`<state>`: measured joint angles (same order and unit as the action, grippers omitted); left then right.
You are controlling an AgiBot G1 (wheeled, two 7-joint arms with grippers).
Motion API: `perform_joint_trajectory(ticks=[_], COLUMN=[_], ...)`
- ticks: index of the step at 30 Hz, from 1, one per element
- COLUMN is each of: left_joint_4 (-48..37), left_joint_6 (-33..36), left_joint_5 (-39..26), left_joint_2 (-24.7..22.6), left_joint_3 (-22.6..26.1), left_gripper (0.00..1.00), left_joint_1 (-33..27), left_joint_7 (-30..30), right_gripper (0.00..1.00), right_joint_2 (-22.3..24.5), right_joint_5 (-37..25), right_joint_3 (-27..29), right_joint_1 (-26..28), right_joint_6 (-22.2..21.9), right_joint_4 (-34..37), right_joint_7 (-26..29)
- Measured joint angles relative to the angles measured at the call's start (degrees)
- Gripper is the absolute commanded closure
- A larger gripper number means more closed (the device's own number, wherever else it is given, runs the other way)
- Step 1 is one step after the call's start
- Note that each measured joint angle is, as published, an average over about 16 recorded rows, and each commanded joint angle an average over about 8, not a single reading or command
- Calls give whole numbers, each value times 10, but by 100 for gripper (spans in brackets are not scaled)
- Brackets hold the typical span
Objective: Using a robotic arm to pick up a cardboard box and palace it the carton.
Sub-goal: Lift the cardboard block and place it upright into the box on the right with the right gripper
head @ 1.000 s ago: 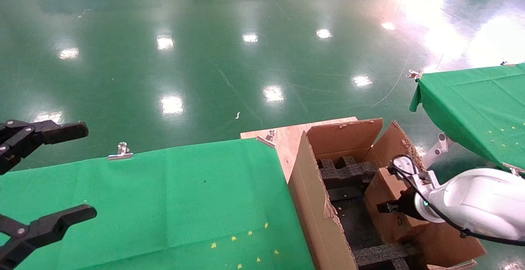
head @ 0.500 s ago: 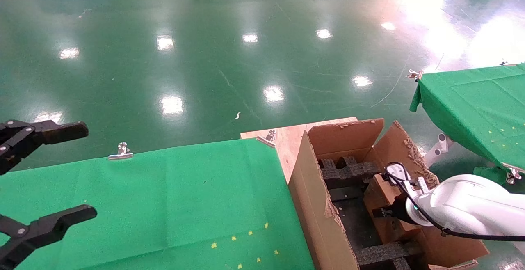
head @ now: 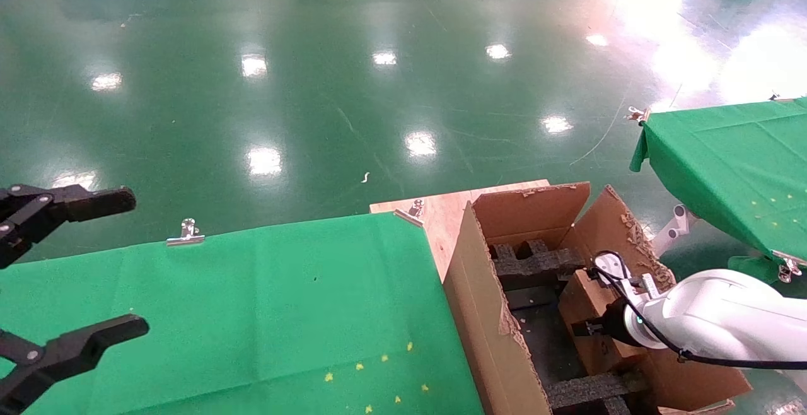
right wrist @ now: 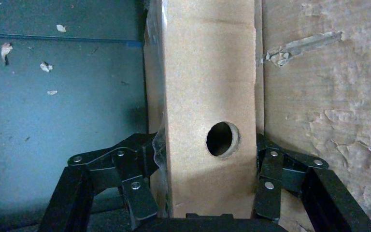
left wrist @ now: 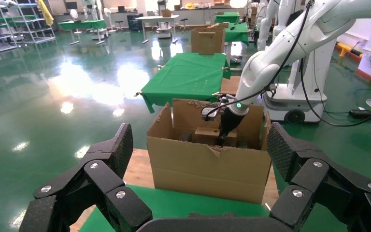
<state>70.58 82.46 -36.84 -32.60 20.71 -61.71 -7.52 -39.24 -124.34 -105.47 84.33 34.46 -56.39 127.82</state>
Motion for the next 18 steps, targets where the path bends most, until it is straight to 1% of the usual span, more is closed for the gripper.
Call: perform_joint_trajectory(ticks=[11,18], left_joint_4=[0,0], left_joint_6=[0,0], left_joint_5=[0,0], left_joint_2=[0,0], left_joint_3=[0,0], left_gripper=[0,0], left_joint_1=[0,0], left_joint_7=[0,0], right_gripper=[0,0], right_joint_2=[8,21], right_joint_5=[-10,-23], right_joint_3=[2,6], right_joint_1=[11,28], right_joint_6=[3,8], right_joint_4=[-14,-39], right_joint_7=[-1,2])
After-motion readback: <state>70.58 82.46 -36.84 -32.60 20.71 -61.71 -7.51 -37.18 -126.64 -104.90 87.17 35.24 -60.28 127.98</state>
